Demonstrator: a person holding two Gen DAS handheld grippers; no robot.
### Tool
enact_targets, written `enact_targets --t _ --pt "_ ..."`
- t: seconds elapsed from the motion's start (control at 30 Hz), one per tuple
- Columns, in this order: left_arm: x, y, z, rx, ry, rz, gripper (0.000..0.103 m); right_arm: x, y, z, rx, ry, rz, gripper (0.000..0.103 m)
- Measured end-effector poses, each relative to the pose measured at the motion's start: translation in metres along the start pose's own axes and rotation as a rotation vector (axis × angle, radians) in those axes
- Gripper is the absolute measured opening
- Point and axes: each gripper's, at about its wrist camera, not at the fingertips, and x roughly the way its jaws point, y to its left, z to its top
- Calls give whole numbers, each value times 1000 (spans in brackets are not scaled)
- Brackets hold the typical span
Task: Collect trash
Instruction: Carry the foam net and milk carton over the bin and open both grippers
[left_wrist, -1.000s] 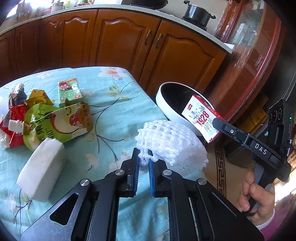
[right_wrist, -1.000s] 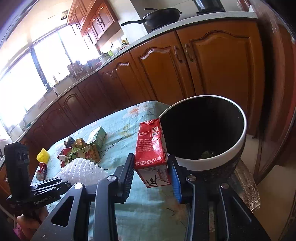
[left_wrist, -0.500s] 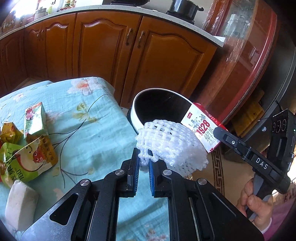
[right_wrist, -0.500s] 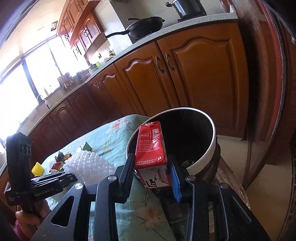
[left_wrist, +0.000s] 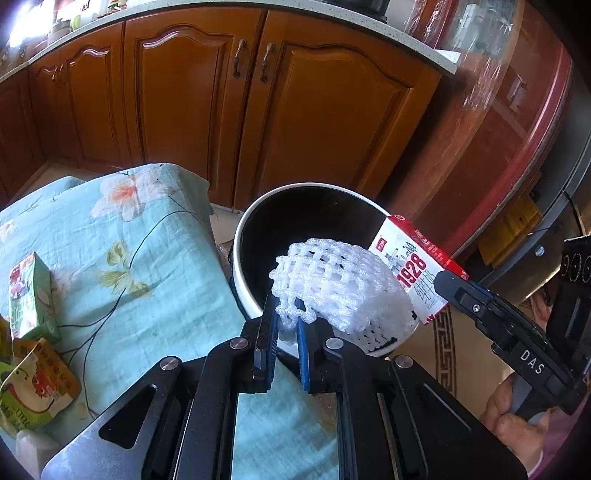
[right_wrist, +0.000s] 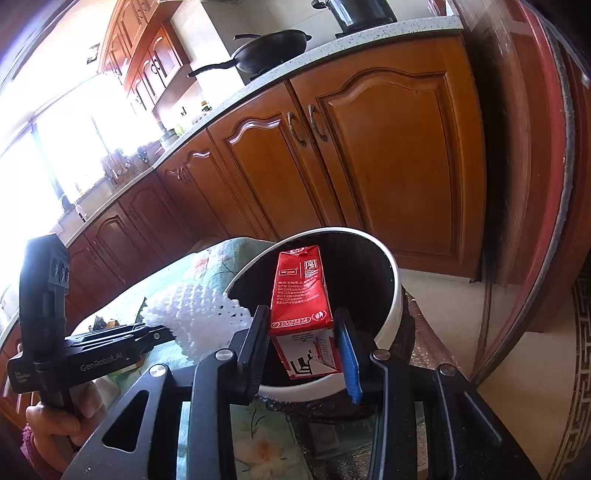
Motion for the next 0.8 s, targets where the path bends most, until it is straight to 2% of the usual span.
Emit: enact_targets --t 0.37,0.47,0.53,0.6,0.73,0.8 --pt "36 -8 19 12 61 33 10 23 -10 13 -11 41 -26 36" --pt "43 -7 21 7 87 36 23 27 -12 16 -20 48 -37 36" --pt "45 -6 21 0 91 32 48 32 -14 18 -16 61 -42 39" --pt "42 -5 20 2 76 38 57 35 -19 20 6 67 -35 39" --pt "34 -3 13 2 63 38 57 32 -26 18 42 59 -25 50" --pt "28 1 6 -5 53 35 58 28 -26 15 54 50 -18 51"
